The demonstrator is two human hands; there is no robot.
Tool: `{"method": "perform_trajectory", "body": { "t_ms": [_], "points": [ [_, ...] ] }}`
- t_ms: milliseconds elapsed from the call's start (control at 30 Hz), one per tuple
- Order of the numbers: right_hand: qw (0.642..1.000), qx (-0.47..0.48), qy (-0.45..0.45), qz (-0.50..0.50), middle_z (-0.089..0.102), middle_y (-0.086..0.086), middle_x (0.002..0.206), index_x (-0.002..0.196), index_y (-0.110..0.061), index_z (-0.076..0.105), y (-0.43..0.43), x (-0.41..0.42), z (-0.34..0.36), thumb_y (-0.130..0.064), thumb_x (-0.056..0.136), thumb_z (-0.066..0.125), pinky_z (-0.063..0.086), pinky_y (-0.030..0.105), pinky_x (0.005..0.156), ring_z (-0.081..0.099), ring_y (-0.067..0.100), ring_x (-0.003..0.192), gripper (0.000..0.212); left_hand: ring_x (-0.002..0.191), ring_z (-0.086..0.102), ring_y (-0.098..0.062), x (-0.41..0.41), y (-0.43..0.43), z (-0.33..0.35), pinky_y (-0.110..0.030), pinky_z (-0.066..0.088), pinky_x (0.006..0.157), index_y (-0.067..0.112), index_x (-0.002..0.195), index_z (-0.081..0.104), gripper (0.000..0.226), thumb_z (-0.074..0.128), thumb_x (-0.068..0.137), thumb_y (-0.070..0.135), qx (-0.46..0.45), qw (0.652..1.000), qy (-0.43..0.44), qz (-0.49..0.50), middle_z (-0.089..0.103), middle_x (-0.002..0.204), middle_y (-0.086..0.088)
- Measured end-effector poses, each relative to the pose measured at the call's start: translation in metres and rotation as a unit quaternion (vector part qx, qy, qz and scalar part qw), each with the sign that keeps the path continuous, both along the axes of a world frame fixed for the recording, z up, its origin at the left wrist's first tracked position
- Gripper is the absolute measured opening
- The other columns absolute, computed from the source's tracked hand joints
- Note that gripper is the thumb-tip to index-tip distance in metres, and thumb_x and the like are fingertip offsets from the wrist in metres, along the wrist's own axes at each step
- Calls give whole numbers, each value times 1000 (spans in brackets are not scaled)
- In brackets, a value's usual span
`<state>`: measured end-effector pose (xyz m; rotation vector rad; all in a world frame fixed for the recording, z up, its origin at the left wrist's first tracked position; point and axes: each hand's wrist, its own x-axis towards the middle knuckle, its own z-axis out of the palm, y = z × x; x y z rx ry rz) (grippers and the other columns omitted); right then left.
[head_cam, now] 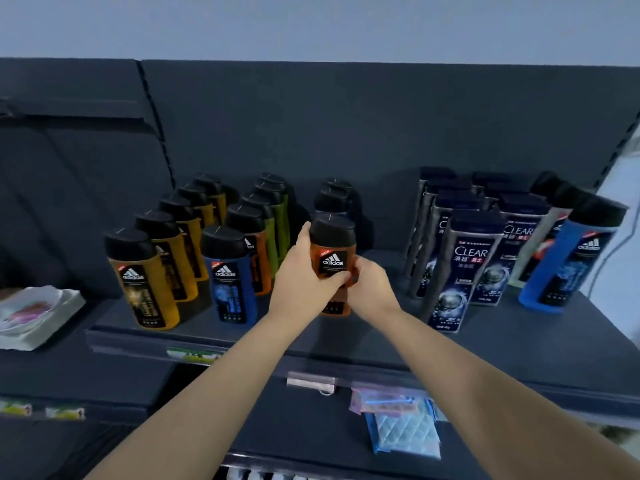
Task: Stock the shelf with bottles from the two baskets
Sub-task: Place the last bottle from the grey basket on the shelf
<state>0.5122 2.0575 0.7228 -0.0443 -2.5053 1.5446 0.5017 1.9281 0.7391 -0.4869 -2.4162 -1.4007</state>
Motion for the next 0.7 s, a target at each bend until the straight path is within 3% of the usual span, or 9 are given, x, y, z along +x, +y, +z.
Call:
{"method": "perform_trajectory", "body": {
  "t_ms": [133, 300, 400, 500, 600, 633, 700],
  "points": [
    [1000, -18, -10, -23, 69, -6, 95, 103, -22, 66, 9, -29, -12, -9, 89, 55, 54, 29, 84, 65, 11, 92, 22, 114, 58, -8, -28, 16, -6, -27, 49, 97, 30, 146, 30, 94, 84, 69, 31, -22, 1000, 1, 17, 60, 123, 9],
    [996, -91, -21, -9, 70, -4, 90, 97, -22, 68, 7, -52, -19, -7, 92, 52, 55, 23, 75, 66, 10, 86, 23, 116, 58, -10, -50, 24, -14, -34, 51, 97, 25, 147, 28, 100, 83, 66, 41, -44, 997, -3, 62, 59, 125, 7],
    [996, -83, -16, -9, 70, -4, 89, 94, -24, 68, 9, -64, -23, -7, 90, 53, 56, 24, 74, 66, 10, 85, 23, 122, 55, -17, -55, 28, -17, -31, 47, 100, 19, 154, 10, 113, 83, 70, 38, -73, 993, -5, 88, 53, 134, -2],
    [999, -44, -10, -6, 68, -2, 91, 94, -23, 66, 10, -71, -24, -8, 90, 54, 56, 26, 74, 65, 13, 85, 20, 120, 55, -20, -56, 30, -17, -27, 46, 93, 15, 155, -3, 116, 80, 76, 36, -107, 988, 1, 111, 49, 137, -7],
    [997, -68, -27, -10, 67, -4, 88, 90, -29, 64, 9, -75, -29, -9, 90, 57, 57, 24, 67, 65, 12, 83, 20, 114, 58, -18, -61, 32, -19, -28, 52, 90, 14, 150, 15, 103, 81, 74, 35, -108, 987, 7, 119, 51, 130, -6],
    [996, -84, -35, -19, 67, -3, 88, 91, -26, 65, 9, -78, -32, -9, 89, 58, 58, 26, 69, 65, 14, 83, 19, 111, 59, -18, -64, 33, -19, -29, 54, 88, 14, 146, 21, 98, 81, 72, 34, -107, 987, 1, 122, 52, 127, -5],
    [992, -110, -50, -36, 66, -3, 85, 89, -20, 66, 10, -82, -34, -7, 88, 60, 53, 17, 64, 62, 10, 80, 14, 107, 60, -19, -69, 35, -15, -31, 55, 84, 15, 140, 27, 90, 82, 71, 34, -111, 986, -18, 127, 52, 125, -6]
  ]
}}
